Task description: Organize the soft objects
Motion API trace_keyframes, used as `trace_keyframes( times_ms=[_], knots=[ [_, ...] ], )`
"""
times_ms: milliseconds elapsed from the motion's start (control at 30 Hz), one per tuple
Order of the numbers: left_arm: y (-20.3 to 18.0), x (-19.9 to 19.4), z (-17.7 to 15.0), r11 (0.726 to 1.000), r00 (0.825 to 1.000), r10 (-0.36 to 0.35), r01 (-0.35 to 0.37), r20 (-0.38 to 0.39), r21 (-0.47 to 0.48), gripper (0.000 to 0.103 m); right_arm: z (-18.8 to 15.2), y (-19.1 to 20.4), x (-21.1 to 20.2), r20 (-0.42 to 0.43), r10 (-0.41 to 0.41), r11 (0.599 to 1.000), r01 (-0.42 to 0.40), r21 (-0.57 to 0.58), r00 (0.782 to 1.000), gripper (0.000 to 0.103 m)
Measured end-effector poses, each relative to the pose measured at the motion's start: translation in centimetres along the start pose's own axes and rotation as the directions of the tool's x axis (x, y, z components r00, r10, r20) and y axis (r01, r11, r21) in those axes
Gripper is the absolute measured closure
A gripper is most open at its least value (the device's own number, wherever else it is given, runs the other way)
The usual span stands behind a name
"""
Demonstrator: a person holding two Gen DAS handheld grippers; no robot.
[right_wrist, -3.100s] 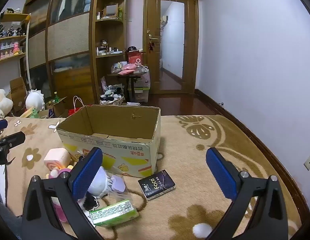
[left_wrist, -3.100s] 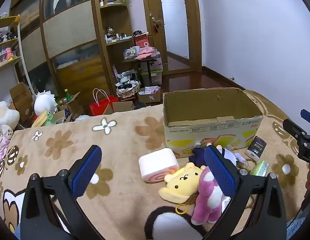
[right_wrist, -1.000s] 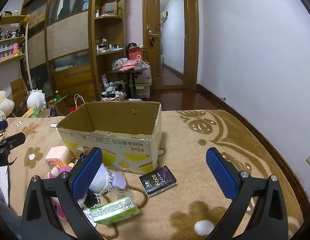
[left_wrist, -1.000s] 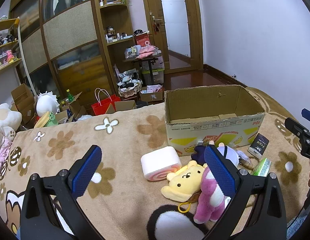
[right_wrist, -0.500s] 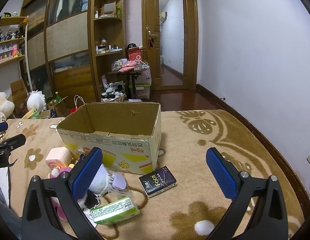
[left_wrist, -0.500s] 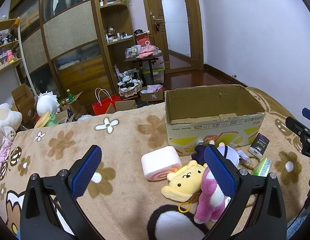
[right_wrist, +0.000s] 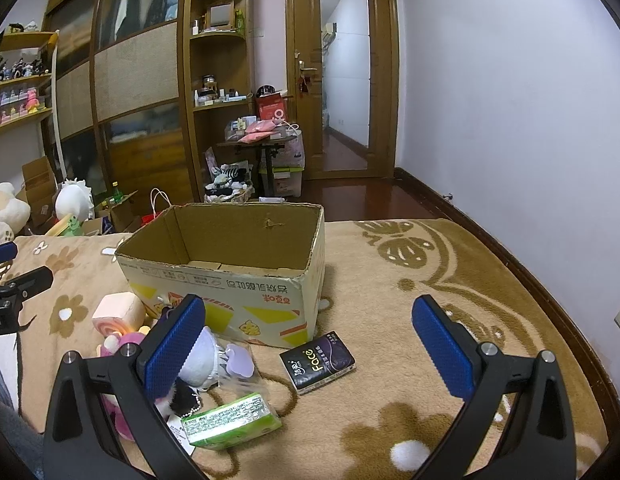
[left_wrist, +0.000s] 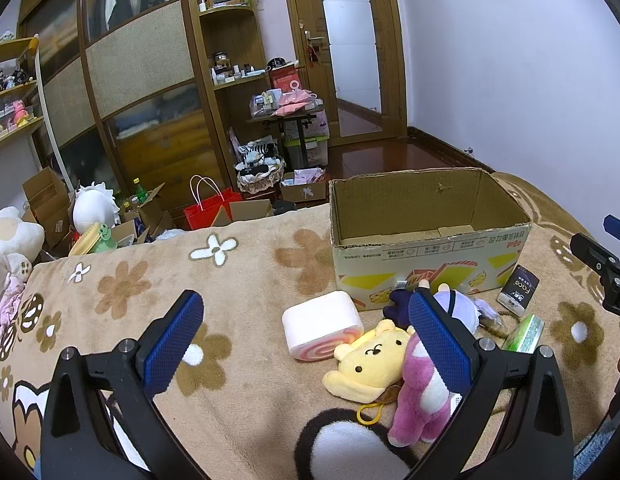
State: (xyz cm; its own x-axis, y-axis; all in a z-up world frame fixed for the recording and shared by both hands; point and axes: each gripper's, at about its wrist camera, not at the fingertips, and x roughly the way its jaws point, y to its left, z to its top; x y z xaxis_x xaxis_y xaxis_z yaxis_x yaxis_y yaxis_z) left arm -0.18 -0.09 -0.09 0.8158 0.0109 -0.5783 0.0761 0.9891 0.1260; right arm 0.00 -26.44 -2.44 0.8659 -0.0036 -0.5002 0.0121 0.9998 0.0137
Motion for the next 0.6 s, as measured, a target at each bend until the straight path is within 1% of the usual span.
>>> trace_keyframes(
  times_ms=[400, 600],
  knots=[
    [-0.04, 0.01, 0.00, 1.000, 1.000, 0.001, -0.001, -0.003, 0.003, 0.001, 0.02, 0.01, 0.01, -0.002, -0.001, 1.000, 0.001, -0.002, 1.000, 0.000],
    [0.21, 0.50, -0.15, 1.000, 0.999, 0.004, -0.004, -0.032, 0.013, 0.001, -0.11, -0.14, 0.40, -0.016, 0.001, 1.000, -0.001, 0.002, 1.000, 0.000]
  ],
)
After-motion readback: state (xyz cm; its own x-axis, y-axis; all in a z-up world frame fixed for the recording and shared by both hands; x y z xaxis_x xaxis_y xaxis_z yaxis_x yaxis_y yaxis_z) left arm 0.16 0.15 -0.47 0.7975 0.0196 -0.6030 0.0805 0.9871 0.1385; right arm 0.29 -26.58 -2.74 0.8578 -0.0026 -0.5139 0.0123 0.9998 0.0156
